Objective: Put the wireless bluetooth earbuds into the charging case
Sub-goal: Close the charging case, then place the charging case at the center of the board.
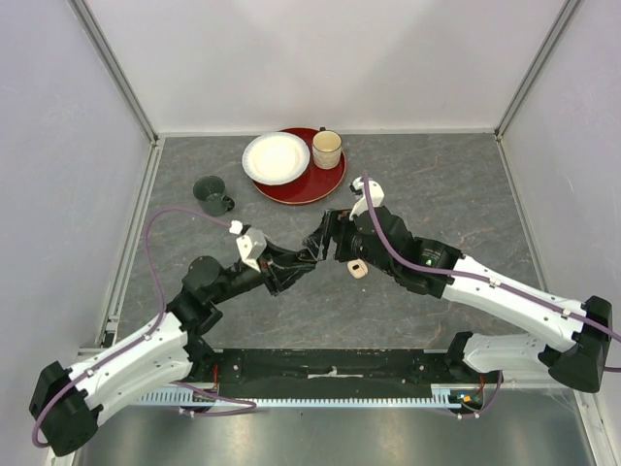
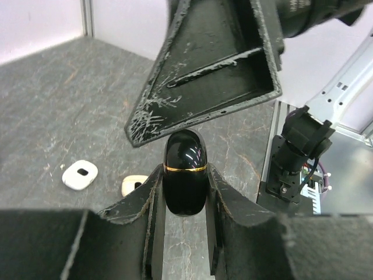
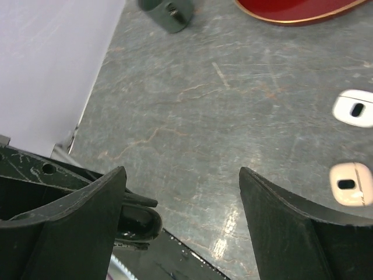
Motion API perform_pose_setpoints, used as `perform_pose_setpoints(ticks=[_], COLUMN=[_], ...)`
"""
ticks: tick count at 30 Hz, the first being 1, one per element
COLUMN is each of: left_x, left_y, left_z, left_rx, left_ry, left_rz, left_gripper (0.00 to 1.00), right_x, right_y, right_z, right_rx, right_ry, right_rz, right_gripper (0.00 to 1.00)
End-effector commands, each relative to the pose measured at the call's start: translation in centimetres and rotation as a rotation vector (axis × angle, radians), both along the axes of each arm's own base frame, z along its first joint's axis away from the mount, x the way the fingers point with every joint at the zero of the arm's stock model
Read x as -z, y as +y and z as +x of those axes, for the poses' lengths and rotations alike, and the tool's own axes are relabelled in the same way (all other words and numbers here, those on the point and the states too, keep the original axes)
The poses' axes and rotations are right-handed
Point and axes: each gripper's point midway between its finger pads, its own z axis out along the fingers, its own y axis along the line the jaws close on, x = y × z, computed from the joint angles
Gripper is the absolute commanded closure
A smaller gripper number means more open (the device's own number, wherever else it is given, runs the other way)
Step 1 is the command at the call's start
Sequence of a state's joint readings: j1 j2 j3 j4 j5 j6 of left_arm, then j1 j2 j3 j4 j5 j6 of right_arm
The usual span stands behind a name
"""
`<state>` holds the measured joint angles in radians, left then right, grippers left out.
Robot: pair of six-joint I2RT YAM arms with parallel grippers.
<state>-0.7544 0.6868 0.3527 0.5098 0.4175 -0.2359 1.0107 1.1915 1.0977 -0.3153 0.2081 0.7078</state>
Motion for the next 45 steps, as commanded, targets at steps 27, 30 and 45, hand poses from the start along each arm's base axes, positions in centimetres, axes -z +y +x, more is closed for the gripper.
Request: perform_pose_setpoints(ticks=[27, 30, 45], left_x=[19.8, 21.4, 24.3], left_y=[-7.5, -7.3, -5.0], left_z=[9.9, 9.8, 8.7], left_rx=[-0.243, -0.264, -0.369], left_ry=[1.055, 1.114, 1.186], left_rz=[0.240, 0.269, 0.339], left_gripper=[0.98, 0.94, 0.53], right_x=[6.9, 6.9, 6.3], right_y=[-11.9, -12.4, -13.3], right_z=[3.8, 3.8, 4.3], right_rx=[0.469, 0.478, 0.479], right_ry=[0.155, 0.147, 0.121], right_rz=[-0.117, -0.116, -0.129], right_gripper=[0.12, 0.12, 0.12])
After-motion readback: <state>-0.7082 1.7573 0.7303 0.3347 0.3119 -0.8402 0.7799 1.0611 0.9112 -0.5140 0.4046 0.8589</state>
